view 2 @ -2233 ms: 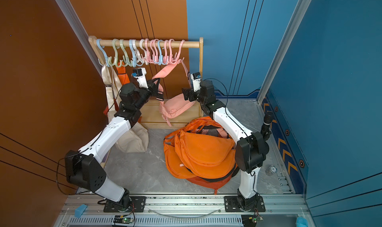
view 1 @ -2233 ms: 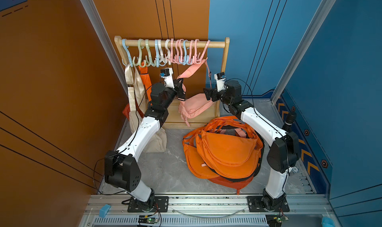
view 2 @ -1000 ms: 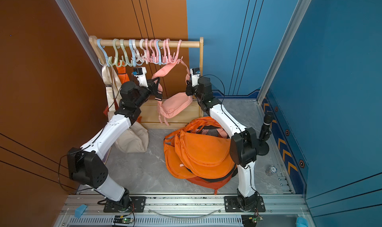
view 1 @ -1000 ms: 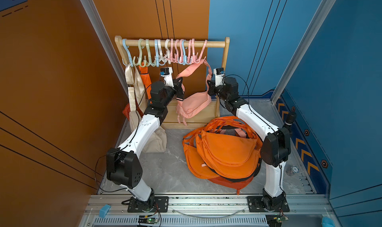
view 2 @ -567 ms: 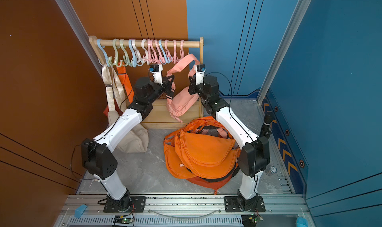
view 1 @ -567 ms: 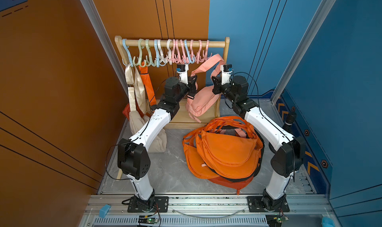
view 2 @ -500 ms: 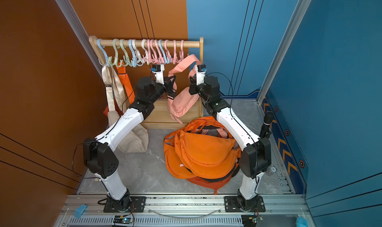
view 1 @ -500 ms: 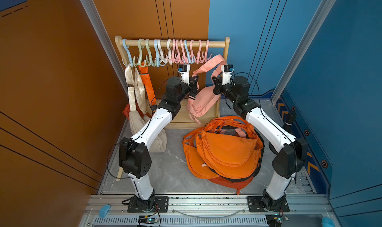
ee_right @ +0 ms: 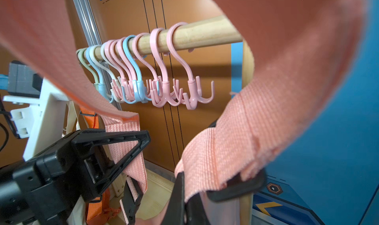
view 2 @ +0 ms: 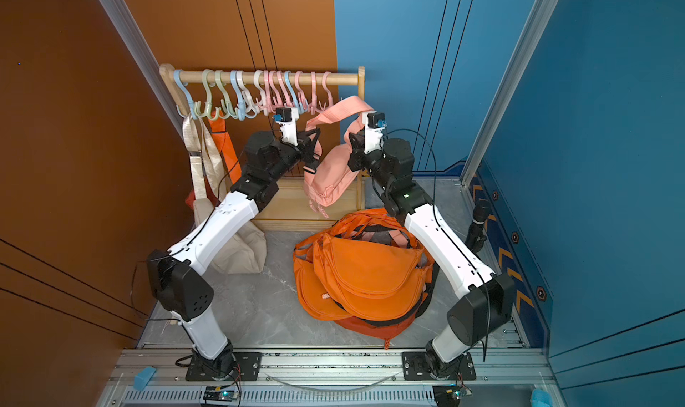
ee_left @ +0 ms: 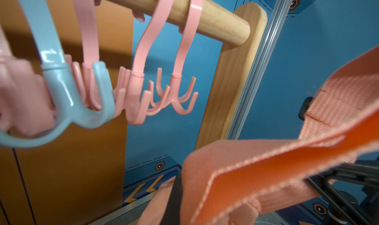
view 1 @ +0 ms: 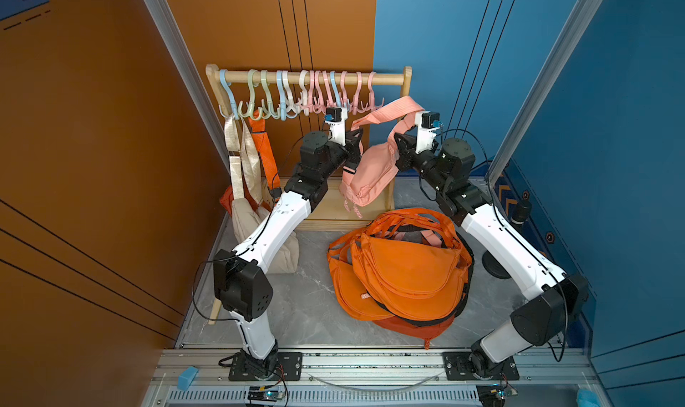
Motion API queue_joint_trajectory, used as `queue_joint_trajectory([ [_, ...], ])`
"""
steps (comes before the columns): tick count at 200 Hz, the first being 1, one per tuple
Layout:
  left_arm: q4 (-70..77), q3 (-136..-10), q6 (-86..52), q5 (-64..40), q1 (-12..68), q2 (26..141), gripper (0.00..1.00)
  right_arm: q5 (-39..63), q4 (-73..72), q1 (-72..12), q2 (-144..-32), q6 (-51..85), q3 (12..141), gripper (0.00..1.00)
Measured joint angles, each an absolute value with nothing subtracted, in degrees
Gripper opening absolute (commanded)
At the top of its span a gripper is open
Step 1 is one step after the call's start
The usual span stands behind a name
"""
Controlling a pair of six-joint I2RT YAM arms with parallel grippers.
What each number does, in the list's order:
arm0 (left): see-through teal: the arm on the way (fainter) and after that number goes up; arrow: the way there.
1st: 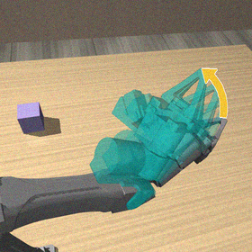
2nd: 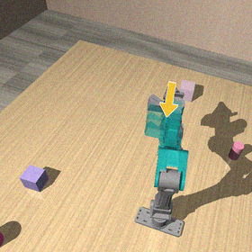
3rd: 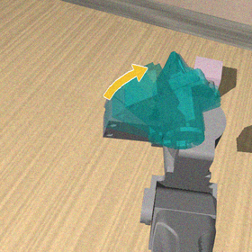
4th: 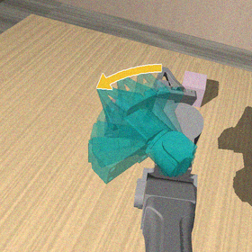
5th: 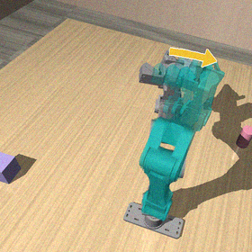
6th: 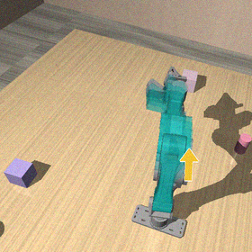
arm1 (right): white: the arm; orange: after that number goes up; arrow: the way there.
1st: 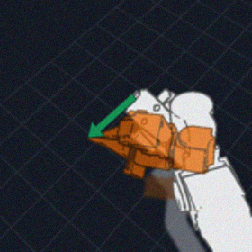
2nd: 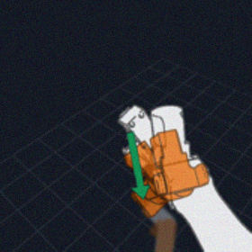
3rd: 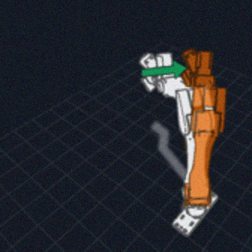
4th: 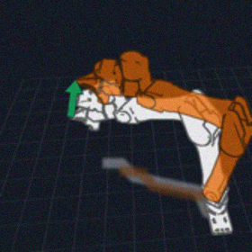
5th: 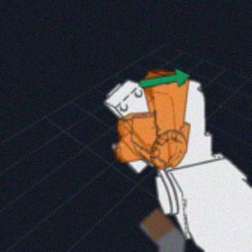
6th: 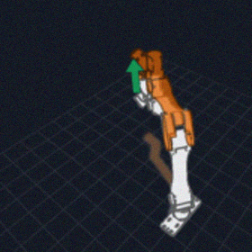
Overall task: Take the bag off the hook
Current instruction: Pick up the bag from the hook, then place the bag inside the bag.
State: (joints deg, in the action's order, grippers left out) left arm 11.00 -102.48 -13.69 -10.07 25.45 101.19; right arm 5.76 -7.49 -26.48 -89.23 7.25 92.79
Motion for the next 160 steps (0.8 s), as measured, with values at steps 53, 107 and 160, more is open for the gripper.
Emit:
queue_joint_trajectory([
  [53, 9.8, -100.82, -11.75, -10.04, 26.92, 92.05, 0.0, 2.72, -4.1, -27.79, -80.42, 5.93, 89.43, 0.0],
  [107, 9.54, -95.26, -9.47, -9.39, 28.6, 81.73, 0.0, -1.72, 0.99, -30.7, -68.69, 5.26, 84.88, 0.0],
  [160, 6.96, -87.29, -0.56, -5.19, 38.06, 72.36, 0.0, -5.69, 7.62, -34.02, -56.64, 4.43, 78.56, 0.0],
])
